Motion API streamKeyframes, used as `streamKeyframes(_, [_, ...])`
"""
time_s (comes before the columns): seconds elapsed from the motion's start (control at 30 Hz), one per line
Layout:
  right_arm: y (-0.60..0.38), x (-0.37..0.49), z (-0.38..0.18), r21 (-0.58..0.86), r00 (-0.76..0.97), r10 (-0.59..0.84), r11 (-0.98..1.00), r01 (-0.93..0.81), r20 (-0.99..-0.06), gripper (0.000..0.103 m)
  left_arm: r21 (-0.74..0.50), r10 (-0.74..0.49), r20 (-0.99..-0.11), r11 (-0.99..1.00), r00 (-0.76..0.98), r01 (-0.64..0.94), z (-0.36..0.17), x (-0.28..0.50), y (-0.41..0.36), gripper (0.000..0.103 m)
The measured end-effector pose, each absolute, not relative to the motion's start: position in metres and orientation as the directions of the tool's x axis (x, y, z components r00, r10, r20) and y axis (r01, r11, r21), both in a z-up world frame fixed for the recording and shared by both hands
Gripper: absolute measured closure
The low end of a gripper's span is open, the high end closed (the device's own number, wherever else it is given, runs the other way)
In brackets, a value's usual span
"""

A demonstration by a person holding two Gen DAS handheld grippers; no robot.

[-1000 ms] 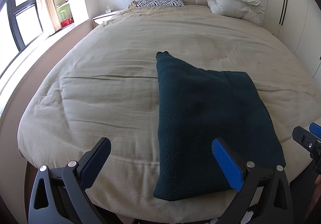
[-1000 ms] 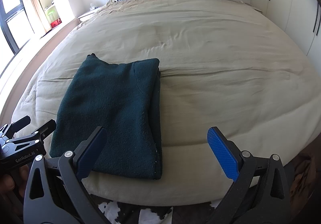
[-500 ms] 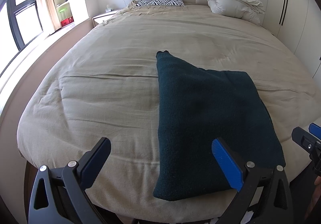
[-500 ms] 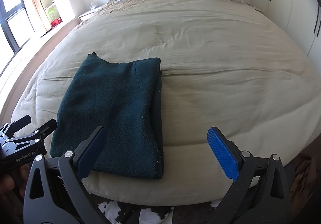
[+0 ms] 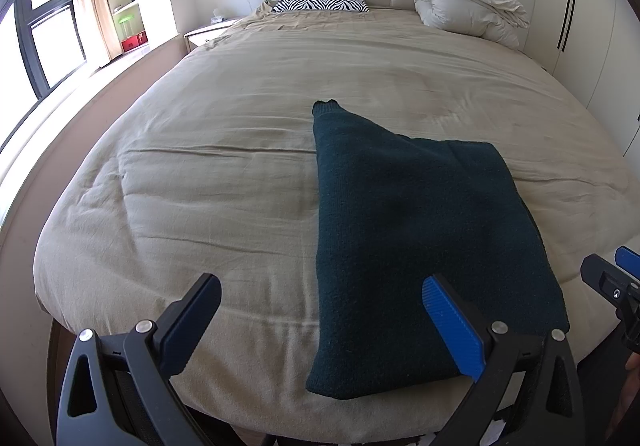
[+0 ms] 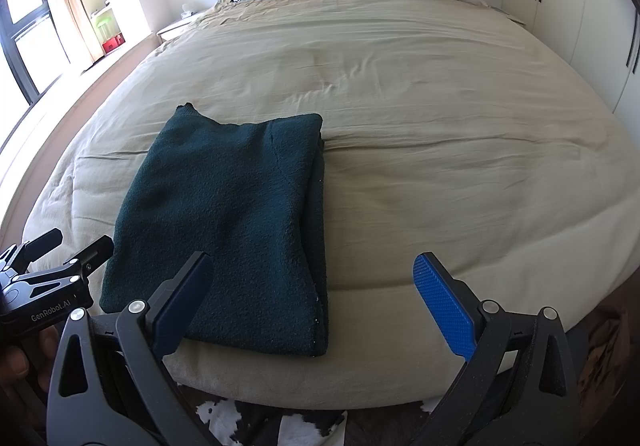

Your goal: Fold small clothes

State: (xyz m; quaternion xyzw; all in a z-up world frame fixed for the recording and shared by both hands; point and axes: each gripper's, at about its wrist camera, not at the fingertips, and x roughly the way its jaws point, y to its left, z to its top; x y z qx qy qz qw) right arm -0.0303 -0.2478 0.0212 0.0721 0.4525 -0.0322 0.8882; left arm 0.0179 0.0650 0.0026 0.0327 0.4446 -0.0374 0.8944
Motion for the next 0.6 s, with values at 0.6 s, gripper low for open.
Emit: streamKeyframes(0.6, [-0.2454, -0.0331, 0.0199, 0.100, 0.584, 0.013, 0.988, 0.117, -0.812, 0.001, 0.023, -0.039, -0.800, 0.995, 0.599, 0.096, 0.0008, 0.0161, 0.0650, 0.000])
